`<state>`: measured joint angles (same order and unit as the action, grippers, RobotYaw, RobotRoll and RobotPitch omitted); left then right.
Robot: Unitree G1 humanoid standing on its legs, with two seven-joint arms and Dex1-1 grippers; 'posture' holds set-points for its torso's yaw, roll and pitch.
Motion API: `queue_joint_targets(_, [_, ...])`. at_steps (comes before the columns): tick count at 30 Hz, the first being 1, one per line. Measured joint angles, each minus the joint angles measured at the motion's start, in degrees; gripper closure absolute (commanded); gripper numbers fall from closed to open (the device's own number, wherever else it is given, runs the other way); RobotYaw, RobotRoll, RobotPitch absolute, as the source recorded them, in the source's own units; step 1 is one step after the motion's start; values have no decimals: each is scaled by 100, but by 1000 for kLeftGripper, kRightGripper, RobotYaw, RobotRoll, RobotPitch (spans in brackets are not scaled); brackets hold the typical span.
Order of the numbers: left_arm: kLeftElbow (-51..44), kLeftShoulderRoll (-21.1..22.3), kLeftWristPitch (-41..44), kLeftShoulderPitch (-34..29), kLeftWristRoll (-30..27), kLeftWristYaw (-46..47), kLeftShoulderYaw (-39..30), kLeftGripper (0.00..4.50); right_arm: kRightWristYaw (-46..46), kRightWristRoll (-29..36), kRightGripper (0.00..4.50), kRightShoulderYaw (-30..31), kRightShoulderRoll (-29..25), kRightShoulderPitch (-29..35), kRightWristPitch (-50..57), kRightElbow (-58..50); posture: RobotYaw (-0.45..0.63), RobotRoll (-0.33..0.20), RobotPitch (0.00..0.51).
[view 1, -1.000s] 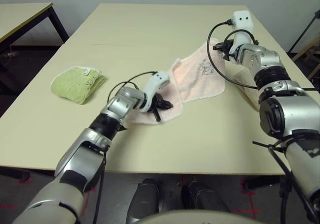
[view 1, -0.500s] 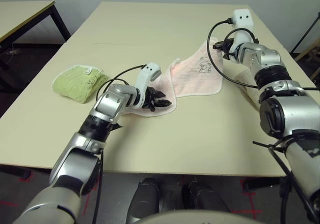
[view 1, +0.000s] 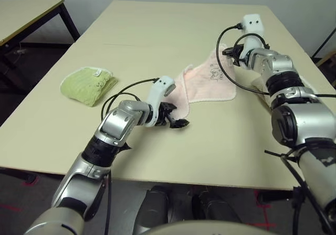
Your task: Fold the towel and set it aside.
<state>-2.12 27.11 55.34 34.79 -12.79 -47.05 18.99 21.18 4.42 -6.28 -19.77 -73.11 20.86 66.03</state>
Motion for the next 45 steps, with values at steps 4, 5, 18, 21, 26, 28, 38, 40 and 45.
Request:
queue_joint_targets(4, [10, -77, 38, 1, -20, -87, 214, 48, -72, 1, 4500, -19, 24, 0, -14, 3, 95, 0, 65])
queue_joint_targets(5, [10, -100, 63, 1, -27, -92, 224, 48, -80, 2, 4500, -22, 43, 0, -15, 3, 89, 0, 67])
queue_joint_targets(18, [655, -140, -235, 235, 236, 24, 374, 48, -140, 30, 4500, -218, 112, 0, -64, -2, 67, 0, 53])
queue_joint_targets(21, [707, -123, -309, 238, 276, 41, 369, 48, -138, 30, 4500, -231, 113, 0, -64, -11, 72, 0, 62])
queue_joint_targets(26, [631, -35, -316, 171, 309, 55, 317, 48, -91, 31, 4500, -233, 110, 2, -54, -85, 89, 0, 83])
queue_joint_targets(28, [487, 4, -289, 79, 312, 88, 284, 48, -40, 31, 4500, -233, 94, 8, 5, -164, 98, 0, 90])
queue_joint_targets(38, [88, 21, -372, -251, 460, 501, 199, 48, 222, 20, 4500, -193, -161, 106, 485, -620, 132, 0, 105])
queue_joint_targets(40, [120, -83, -404, -250, 468, 592, 191, 48, 263, 18, 4500, -164, -178, 136, 552, -720, 132, 0, 104])
queue_joint_targets(45, [250, -200, -529, -223, 527, 616, 240, 48, 275, 16, 4500, -145, -189, 198, 613, -825, 125, 0, 100])
